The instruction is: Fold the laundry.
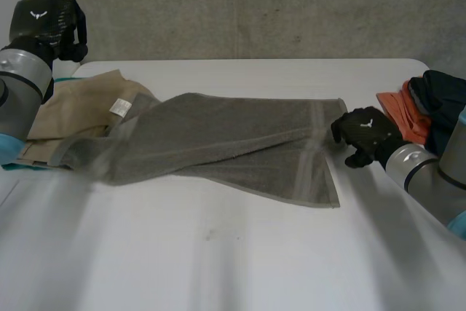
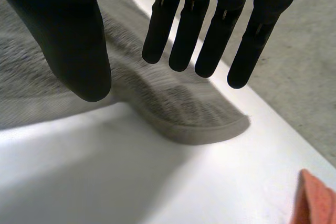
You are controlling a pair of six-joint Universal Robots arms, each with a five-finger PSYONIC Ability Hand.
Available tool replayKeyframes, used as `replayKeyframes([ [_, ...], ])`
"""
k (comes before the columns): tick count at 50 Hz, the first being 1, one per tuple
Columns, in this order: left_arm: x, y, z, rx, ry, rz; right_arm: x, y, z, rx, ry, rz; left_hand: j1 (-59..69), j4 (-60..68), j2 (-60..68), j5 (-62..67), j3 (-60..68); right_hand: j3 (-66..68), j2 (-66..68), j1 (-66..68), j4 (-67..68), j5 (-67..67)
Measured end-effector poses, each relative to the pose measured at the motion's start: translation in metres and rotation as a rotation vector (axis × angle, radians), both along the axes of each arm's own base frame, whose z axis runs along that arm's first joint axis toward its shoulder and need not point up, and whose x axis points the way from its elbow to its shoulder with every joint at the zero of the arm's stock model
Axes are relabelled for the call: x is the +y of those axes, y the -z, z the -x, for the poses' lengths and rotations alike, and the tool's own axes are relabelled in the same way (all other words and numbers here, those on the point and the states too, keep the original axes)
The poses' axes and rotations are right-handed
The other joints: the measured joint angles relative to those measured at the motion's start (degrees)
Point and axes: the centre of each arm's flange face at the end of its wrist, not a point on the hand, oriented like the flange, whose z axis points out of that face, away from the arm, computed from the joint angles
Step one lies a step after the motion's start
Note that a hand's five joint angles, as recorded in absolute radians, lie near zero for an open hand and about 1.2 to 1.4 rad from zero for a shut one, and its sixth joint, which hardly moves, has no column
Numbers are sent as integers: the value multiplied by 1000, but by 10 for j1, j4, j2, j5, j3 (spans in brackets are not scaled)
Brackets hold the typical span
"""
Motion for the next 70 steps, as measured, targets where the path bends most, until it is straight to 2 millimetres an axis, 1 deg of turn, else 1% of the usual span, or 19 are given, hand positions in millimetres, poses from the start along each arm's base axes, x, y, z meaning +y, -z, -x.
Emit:
replayKeyframes([
  [6, 14, -16, 2, -29, 34, -10, 1, -26, 2, -64, 87, -32, -104, -105, -108, -86, -97, -46, -48, -42, -46, -47],
  [7, 19, -20, 2, -39, 35, -24, 6, -32, 0, -70, 102, -51, -211, -207, -205, -187, -197, -56, -58, -53, -58, -60],
  [9, 26, -24, 1, -56, 35, -45, 15, -40, -3, -74, 118, -84, -211, -207, -205, -187, -197, -74, -76, -72, -76, -81],
  [10, 33, -26, 0, -75, 33, -67, 24, -45, -7, -73, 126, -115, -322, -319, -319, -300, -307, -94, -92, -88, -94, -98],
  [12, 38, -27, -1, -92, 31, -85, 30, -48, -10, -71, 127, -134, -366, -369, -366, -351, -357, -104, -102, -97, -101, -108],
  [15, 55, -21, -5, -176, 23, -184, 60, -53, -24, -52, 103, -206, -398, -417, -409, -400, -400, -146, -141, -140, -143, -155],
  [19, 67, 1, -11, -270, 27, -300, 86, -41, -43, -42, 42, -230, -408, -433, -422, -418, -415, -148, -141, -142, -147, -161],
  [23, 71, 19, -16, -325, 44, -354, 93, -25, -52, -37, 20, -219, -408, -433, -422, -418, -415, -148, -141, -142, -147, -161],
  [29, 65, 53, -30, -406, 74, -412, 87, 10, -61, -25, 46, -172, -408, -433, -422, -418, -415, -148, -141, -142, -147, -161],
  [36, 54, 69, -44, -422, 80, -436, 72, 34, -64, 7, 74, -110, -408, -433, -422, -418, -415, -147, -141, -142, -146, -154],
  [39, 53, 70, -45, -416, 84, -435, 66, 39, -65, 24, 76, -82, -408, -433, -422, -418, -415, -93, -92, -91, -94, -95],
  [43, 53, 70, -44, -410, 94, -429, 58, 39, -65, 36, 89, -38, -408, -433, -424, -418, -415, 172, 177, 171, 171, 167],
  [49, 54, 76, -39, -418, 116, -434, 53, 15, -62, -3, 118, 27, -424, -448, -438, -432, -431, 211, 205, 179, 216, 204],
  [56, 50, 98, -34, -483, 137, -452, 67, -58, -59, -107, 95, 155, -424, -450, -442, -434, -432, 211, 205, 179, 216, 208],
  [58, 49, 110, -31, -525, 153, -460, 74, -86, -55, -143, 80, 192, -424, -450, -442, -434, -432, 211, 205, 179, 217, 208],
  [59, 48, 113, -30, -538, 159, -461, 75, -89, -55, -146, 78, 195, -424, -450, -442, -434, -432, 211, 205, 179, 217, 208],
  [63, 47, 135, -21, -624, 200, -468, 83, -127, -44, -197, 62, 221, -412, -428, -423, -408, -417, 211, 205, 179, 217, 208],
  [67, 47, 152, -13, -698, 232, -471, 84, -145, -35, -227, 57, 213, -358, -373, -371, -355, -366, 211, 205, 179, 218, 208],
  [70, 48, 156, -9, -728, 237, -469, 80, -147, -30, -231, 63, 203, -322, -339, -339, -322, -334, 211, 205, 179, 218, 208],
])
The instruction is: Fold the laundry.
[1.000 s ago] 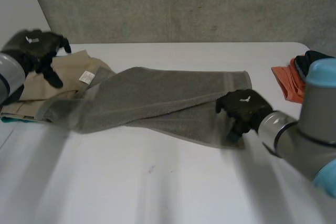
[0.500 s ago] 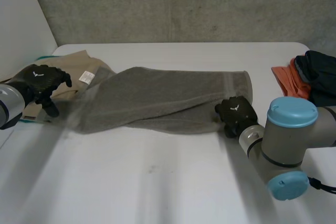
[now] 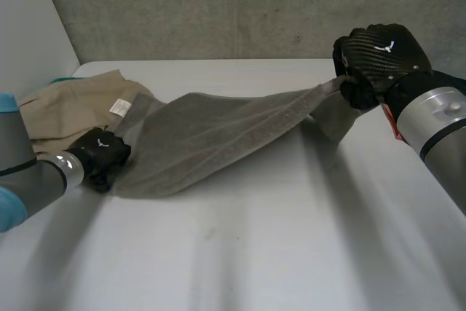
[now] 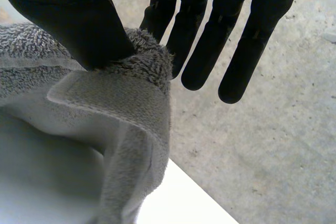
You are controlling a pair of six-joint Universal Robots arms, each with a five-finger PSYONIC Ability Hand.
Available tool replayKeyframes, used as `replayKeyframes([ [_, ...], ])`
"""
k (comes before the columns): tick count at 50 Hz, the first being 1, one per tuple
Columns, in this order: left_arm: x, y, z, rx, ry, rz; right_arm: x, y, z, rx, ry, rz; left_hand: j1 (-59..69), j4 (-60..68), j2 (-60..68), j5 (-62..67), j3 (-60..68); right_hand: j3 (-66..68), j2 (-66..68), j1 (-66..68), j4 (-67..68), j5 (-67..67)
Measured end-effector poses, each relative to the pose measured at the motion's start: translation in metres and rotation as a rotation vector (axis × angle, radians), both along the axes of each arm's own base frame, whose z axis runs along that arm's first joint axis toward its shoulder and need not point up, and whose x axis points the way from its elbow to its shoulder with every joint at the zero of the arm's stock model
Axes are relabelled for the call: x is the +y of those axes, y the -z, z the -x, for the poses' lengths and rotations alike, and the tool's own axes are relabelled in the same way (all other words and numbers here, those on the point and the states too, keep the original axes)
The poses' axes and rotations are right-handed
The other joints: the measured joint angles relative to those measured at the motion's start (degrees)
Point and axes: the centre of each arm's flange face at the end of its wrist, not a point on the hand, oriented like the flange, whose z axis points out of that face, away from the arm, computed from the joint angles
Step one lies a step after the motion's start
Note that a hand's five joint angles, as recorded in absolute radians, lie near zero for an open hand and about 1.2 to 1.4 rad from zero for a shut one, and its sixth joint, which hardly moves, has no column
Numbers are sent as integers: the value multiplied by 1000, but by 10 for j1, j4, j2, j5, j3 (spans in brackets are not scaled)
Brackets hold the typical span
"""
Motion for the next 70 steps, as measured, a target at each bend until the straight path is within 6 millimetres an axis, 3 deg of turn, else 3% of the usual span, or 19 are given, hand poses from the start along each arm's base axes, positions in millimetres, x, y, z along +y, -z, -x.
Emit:
replayKeyframes([
  [4, 1, -9, 1, 7, -16, 23, -12, 6, 7, 14, 25, -21, 11, 14, 14, 13, 15, 0, 0, 0, 0, 0],
  [12, 7, -52, -9, 141, -105, 70, -39, 27, 18, 48, 93, -63, 8, 7, 12, 10, 13, 0, 0, 0, 0, 0],
  [15, 16, -59, -15, 171, -130, 51, -47, 32, 21, 52, 119, -75, 110, 96, 108, 98, 108, 0, 0, 0, 0, 0],
  [17, 22, -60, -18, 178, -141, 27, -53, 36, 22, 54, 136, -84, 235, 219, 226, 218, 224, 0, 0, 0, 0, 0],
  [20, 33, -56, -21, 177, -139, -30, -59, 41, 23, 57, 153, -98, 284, 287, 291, 287, 289, 0, 0, 0, 0, 0],
  [26, 56, -37, -17, 150, -60, -214, -61, 49, 20, 62, 155, -119, 265, 269, 272, 272, 273, 0, 0, 0, 0, 0],
  [28, 58, -27, -16, 134, -34, -273, -59, 50, 18, 63, 150, -121, 195, 209, 211, 211, 212, 0, 0, 0, 0, 0],
  [32, 52, -15, -14, 116, -19, -318, -56, 51, 17, 65, 142, -126, 67, 84, 83, 87, 89, 0, 0, 0, 0, 0],
  [37, 36, -6, -10, 116, -32, -302, -53, 54, 16, 67, 135, -133, 30, 17, 33, 18, 25, 0, 0, 0, 0, 0],
  [50, 6, -21, 13, 156, -65, -121, -48, 59, 18, 74, 135, -149, -29, -34, -27, -33, -21, 0, 0, 0, 0, 0],
  [70, -24, -18, 47, 137, -24, 12, -48, 72, 16, 90, 128, -171, -56, -60, -52, -60, -49, 0, 0, 0, 0, 0],
])
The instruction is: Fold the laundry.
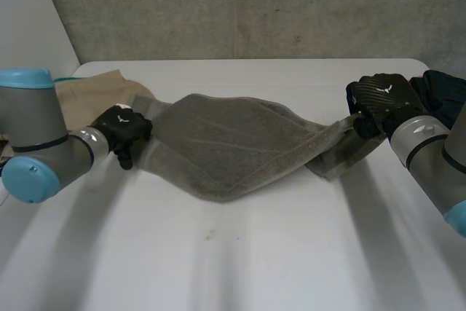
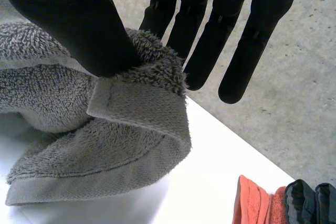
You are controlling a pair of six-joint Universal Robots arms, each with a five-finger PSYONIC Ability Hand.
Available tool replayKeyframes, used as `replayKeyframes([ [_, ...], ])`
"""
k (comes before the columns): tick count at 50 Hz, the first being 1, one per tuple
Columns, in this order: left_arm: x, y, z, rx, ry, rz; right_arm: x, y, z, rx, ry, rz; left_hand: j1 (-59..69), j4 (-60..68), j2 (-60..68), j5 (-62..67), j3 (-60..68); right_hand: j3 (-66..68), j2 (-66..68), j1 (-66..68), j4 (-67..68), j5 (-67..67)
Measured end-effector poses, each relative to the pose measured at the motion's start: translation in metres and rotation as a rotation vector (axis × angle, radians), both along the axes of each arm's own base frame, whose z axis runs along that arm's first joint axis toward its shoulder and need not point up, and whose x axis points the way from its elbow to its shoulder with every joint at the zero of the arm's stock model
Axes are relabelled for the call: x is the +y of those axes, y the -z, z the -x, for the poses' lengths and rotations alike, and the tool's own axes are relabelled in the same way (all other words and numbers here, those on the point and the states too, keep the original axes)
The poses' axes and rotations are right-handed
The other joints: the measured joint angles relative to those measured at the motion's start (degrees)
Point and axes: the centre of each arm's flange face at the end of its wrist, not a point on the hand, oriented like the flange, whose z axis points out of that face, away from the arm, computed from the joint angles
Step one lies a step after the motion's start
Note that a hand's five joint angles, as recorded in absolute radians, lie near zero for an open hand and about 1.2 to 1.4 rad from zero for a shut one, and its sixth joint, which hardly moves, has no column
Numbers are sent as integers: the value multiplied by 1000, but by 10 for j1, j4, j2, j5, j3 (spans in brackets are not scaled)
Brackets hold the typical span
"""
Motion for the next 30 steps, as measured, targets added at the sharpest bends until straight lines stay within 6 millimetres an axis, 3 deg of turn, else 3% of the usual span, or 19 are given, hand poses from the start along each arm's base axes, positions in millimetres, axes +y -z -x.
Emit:
replayKeyframes([
  [7, -7, 14, 10, -51, 16, -25, 0, 2, 0, 2, -2, -1, 12, 16, 11, 18, 10, 0, 0, 0, 0, 3],
  [11, -9, 20, 12, -86, 23, -46, -1, 4, 1, 3, 1, -4, 151, 140, 134, 141, 131, 0, 0, 0, 0, 3],
  [12, -9, 20, 12, -90, 23, -48, -1, 4, 1, 4, 2, -5, 280, 265, 270, 264, 255, 0, 0, 0, 0, 3],
  [13, -10, 20, 12, -94, 22, -48, -2, 4, 1, 4, 3, -5, 345, 332, 327, 329, 321, 0, 0, 0, 0, 3],
  [16, -12, 14, 11, -93, 11, -33, -5, 4, 5, 3, 14, -4, 369, 393, 388, 376, 380, 0, 0, 0, 0, 3],
  [24, -7, -29, 1, -24, -35, 32, -13, -10, 20, 5, 57, 28, 369, 394, 389, 376, 381, 3, 0, 0, 0, 3],
  [25, 0, -46, -4, -2, -34, 44, -14, -18, 26, 22, 67, 38, 369, 394, 389, 376, 381, 3, 0, 0, 0, 3],
  [30, 32, -90, -25, 27, -25, 37, -3, -34, 41, 152, 27, 7, 369, 394, 389, 376, 381, 3, 0, 0, 1, 3],
])
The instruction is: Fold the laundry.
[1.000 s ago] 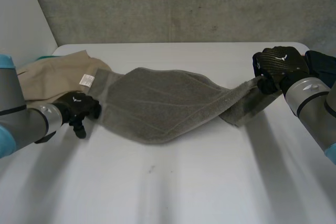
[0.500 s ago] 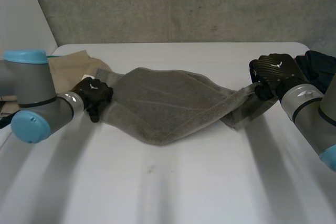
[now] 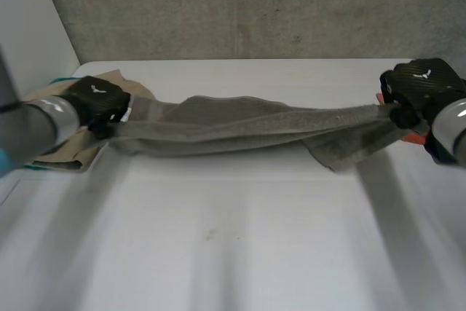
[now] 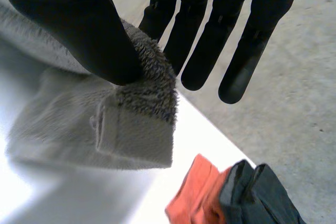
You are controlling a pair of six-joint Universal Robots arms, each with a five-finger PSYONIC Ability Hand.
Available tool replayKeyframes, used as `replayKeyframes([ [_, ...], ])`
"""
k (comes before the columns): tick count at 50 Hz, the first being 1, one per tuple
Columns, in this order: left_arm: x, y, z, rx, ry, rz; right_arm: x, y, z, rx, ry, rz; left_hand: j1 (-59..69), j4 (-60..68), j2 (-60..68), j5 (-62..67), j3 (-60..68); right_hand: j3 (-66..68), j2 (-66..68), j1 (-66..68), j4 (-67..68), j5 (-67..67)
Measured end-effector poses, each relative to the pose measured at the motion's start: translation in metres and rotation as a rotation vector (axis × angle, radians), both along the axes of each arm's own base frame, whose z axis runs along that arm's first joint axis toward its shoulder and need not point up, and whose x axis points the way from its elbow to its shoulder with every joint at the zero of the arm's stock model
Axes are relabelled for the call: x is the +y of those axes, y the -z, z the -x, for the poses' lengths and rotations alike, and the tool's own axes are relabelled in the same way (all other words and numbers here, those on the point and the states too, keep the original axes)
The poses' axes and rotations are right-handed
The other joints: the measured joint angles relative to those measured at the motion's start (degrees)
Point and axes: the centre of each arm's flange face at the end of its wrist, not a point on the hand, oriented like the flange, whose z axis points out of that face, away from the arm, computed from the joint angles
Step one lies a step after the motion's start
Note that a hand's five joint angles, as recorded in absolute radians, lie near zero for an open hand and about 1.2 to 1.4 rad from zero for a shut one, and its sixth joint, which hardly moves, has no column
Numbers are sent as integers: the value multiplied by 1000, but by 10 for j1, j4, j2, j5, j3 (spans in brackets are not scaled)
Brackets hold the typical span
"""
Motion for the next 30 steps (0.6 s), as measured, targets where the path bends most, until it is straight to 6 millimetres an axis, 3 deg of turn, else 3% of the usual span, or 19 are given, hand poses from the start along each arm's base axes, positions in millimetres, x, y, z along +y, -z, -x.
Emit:
replayKeyframes([
  [5, 41, -16, -20, -49, 20, -100, 25, 7, 12, 205, -109, -143, 0, 0, 0, 0, 0, 0, 0, 0, 0, 0],
  [10, 77, -4, -38, -147, 97, -288, 58, 30, 25, 442, -281, -371, 0, 0, 0, 0, 0, 0, 0, 0, 0, 0],
  [14, 87, 11, -43, -182, 160, -387, 64, 43, 25, 504, -346, -442, 0, 0, 0, 0, 0, 0, 0, 0, 0, 0],
  [19, 73, 28, -39, -179, 169, -423, 51, 58, 17, 488, -320, -436, 0, 0, 0, 0, 0, 0, 0, 0, 0, 1],
  [23, 49, 34, -31, -153, 124, -384, 33, 61, 9, 448, -263, -390, 0, 0, 0, 0, 1, 0, 0, 0, 0, 3],
  [30, 4, 14, -10, -88, 55, -213, -8, 41, -7, 328, -162, -203, 0, 1, 1, 0, 1, 0, 0, 0, 0, 3],
])
